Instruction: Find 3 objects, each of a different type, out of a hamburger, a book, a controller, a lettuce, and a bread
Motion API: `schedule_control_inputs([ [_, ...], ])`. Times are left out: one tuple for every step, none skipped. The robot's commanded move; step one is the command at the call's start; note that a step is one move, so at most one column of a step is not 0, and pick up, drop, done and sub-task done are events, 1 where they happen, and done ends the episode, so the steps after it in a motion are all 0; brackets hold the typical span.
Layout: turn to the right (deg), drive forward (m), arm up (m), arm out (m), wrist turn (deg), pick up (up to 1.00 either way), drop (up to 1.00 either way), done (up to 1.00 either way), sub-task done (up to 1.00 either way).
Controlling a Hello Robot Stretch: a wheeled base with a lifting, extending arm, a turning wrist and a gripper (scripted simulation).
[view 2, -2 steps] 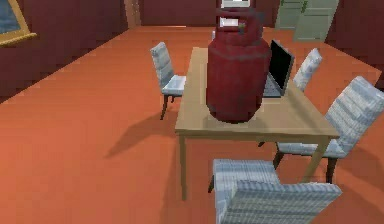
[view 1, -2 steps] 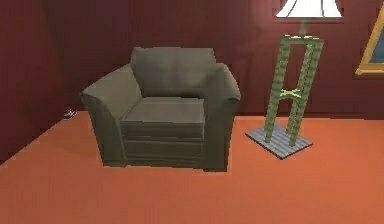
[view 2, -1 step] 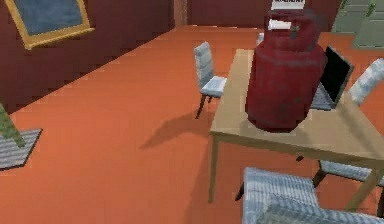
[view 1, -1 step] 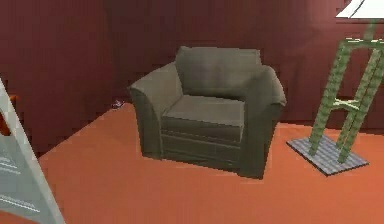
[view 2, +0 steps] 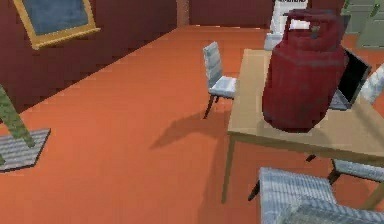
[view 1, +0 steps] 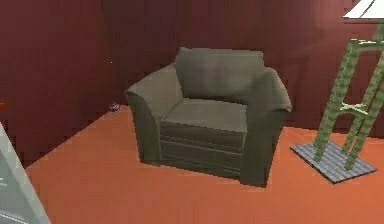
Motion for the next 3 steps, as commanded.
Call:
schedule_control_inputs([
  [45.0, 0.0, 0.0, 0.0, 0.0, 0.0, 0.0, 0.0, 0.0],
  [9.0, 0.0, 0.0, 0.0, 0.0, 0.0, 0.0, 0.0, 0.0],
  [0.0, 0.9, 0.0, 0.0, 0.0, 0.0, 0.0, 0.0, 0.0],
])
